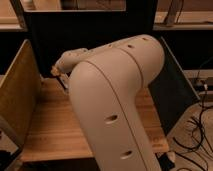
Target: Place the eraser in the ceramic cup
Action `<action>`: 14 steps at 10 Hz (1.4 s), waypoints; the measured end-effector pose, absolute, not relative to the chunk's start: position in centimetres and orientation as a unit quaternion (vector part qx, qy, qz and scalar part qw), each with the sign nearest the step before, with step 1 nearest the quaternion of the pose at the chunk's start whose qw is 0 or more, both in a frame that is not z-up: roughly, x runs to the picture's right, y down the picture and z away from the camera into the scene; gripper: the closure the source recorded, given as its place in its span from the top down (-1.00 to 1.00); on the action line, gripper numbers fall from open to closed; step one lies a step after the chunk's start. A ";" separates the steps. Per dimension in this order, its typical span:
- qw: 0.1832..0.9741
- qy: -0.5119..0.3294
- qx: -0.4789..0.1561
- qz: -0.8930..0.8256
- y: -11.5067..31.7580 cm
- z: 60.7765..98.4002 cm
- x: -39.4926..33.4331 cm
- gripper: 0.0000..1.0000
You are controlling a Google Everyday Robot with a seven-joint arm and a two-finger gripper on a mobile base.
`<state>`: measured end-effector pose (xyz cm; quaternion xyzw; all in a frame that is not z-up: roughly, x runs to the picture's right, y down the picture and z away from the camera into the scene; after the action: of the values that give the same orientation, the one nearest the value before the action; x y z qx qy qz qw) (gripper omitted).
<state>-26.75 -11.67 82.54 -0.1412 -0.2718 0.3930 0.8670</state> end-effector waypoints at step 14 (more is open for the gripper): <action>0.875 -0.250 -0.154 0.386 -10.1 84.1 -25.5 -1.00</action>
<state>-25.48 -10.06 84.12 -0.1537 -0.2499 0.3855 0.8748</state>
